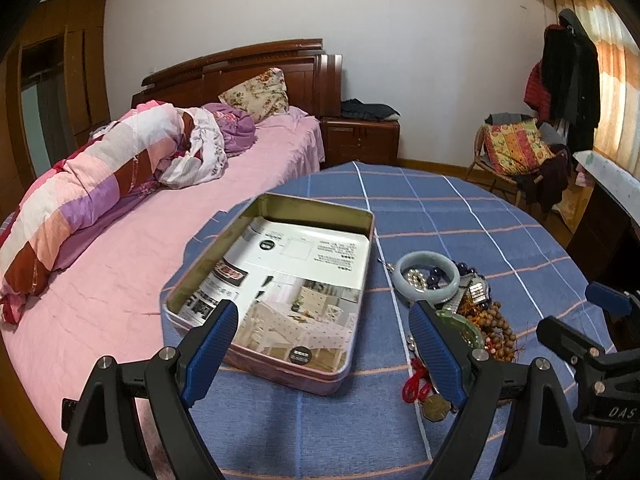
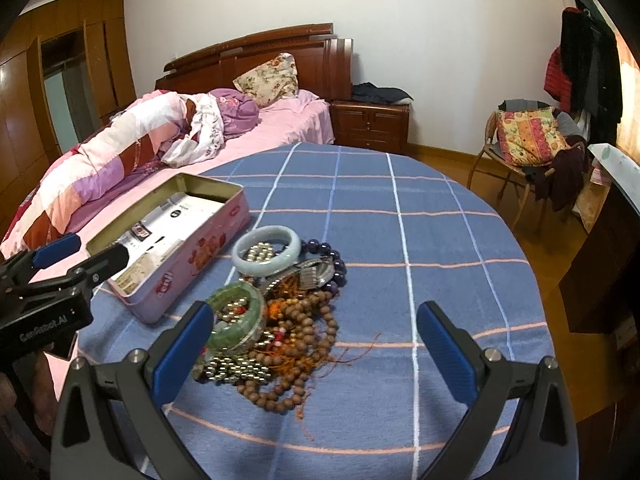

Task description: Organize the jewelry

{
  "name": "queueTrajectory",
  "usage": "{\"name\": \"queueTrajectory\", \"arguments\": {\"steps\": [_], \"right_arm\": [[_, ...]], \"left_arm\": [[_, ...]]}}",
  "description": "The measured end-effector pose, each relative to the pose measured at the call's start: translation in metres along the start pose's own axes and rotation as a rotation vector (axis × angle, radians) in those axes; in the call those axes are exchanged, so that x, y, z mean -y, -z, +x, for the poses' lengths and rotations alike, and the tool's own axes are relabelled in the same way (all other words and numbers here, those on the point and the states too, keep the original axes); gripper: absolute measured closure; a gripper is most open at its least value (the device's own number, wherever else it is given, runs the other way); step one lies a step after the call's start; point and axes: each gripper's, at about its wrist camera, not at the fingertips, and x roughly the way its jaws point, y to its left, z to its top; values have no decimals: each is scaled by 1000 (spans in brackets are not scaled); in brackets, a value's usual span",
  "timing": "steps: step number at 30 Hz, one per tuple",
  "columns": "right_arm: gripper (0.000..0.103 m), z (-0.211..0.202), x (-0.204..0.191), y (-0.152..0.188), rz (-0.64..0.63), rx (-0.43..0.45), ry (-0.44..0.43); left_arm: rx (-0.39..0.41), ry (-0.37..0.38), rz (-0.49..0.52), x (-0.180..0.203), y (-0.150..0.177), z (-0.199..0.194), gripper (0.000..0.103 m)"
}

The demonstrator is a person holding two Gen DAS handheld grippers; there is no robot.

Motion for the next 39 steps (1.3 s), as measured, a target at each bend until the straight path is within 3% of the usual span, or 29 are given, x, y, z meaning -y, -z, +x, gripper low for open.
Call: {"name": "queueTrajectory", "arguments": {"steps": [9,12,16,20,22,24,25,26,31,39], "right_arm": [[1,15,30,4,54,-37,13],[7,18,38,6,73,-49,4],[7,18,45,7,93,-44,5],[7,21,48,7,100,-47,1],[7,21,48,8,99,-49,-1],[7,21,48,7,99,-47,0],[7,20,49,8,99,-44,0],[7,21,48,7,98,-44,1],[7,22,45,7,95,-44,-1],[7,22,35,6,75,-52,-21]], "left_arm": [[-62,97,120,50,11,23,16],[-87,124,150,63,14,31,25],[-106,153,165,71,18,37,29],[-132,206,182,79,23,42,49],[-128,213,189,81,22,42,51],[-120,226,192,82,22,40,61],[-113,240,195,82,22,39,84],[-120,266,197,82,22,39,98],[-101,296,185,79,23,31,99],[20,264,161,64,-2,6,99]]}}
